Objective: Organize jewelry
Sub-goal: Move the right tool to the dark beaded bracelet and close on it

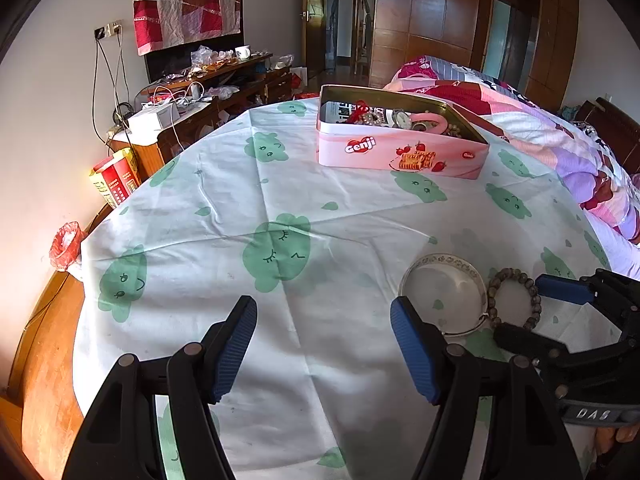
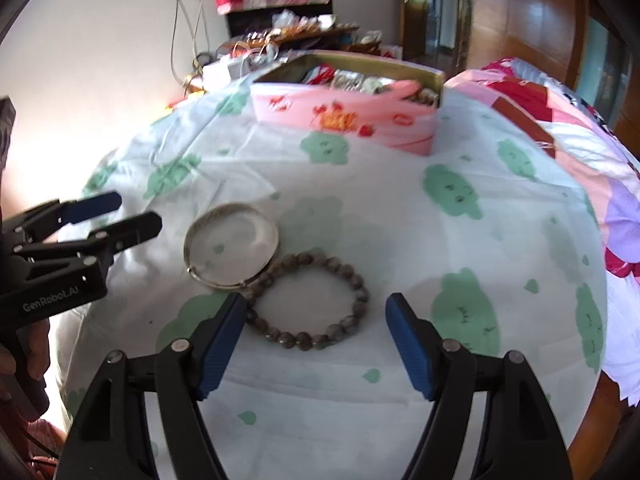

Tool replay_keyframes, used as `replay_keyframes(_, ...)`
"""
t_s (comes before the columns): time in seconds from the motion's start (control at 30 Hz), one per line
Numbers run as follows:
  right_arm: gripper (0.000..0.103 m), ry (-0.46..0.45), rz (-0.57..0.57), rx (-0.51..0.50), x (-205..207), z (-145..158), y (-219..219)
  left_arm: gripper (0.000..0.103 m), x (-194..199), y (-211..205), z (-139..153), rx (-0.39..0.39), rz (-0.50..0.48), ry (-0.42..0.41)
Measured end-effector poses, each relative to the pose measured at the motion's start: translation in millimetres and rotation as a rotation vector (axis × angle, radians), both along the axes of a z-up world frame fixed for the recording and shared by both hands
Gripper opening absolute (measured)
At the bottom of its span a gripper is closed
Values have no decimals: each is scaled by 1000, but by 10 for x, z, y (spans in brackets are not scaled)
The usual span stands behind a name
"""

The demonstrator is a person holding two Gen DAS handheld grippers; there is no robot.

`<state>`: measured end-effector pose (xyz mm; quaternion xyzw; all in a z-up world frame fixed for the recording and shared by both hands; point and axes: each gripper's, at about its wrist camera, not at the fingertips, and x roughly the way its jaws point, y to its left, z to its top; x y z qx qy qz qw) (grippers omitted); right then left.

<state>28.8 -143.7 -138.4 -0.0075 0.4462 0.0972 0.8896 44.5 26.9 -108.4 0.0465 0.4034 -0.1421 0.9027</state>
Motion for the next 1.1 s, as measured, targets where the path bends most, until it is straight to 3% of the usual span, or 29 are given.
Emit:
replay_keyframes(0.13, 84, 16, 49, -48, 22, -26, 128, 70, 20, -25, -9, -6, 2, 11)
replay_keyframes(0.37, 84, 22, 59, -73, 39, -36, 156, 70, 6, -77, 0, 14, 3, 7)
replay_keyframes(0.43, 76, 16, 60, -75, 30, -26, 158, 70, 4, -76, 7, 16, 4, 4)
replay_keyframes(0.53, 56, 10, 59, -75, 24, -1, 137, 70, 7, -77, 18, 14, 3, 3)
replay_keyframes(0.6, 34, 5, 48, -76, 30, 10, 95, 70, 6, -73, 21, 14, 4, 2)
replay_keyframes(0.67, 19, 3, 31, -69, 44, 14, 39, 70, 3, -75, 24, 10, 0, 0)
replay_keyframes(0.93, 17, -22, -33, 1, 56, 47, -149, 70, 7, -121, 17, 10, -14, 4)
replay_keyframes(0.97, 11, -35, -51, 31, 55, 74, -205, 70, -2, -126, 31, -3, -26, 2)
replay_keyframes(1.1, 11, -88, -96, 106, 26, 183, -350, 70, -34, -183, 65, -90, -125, 29)
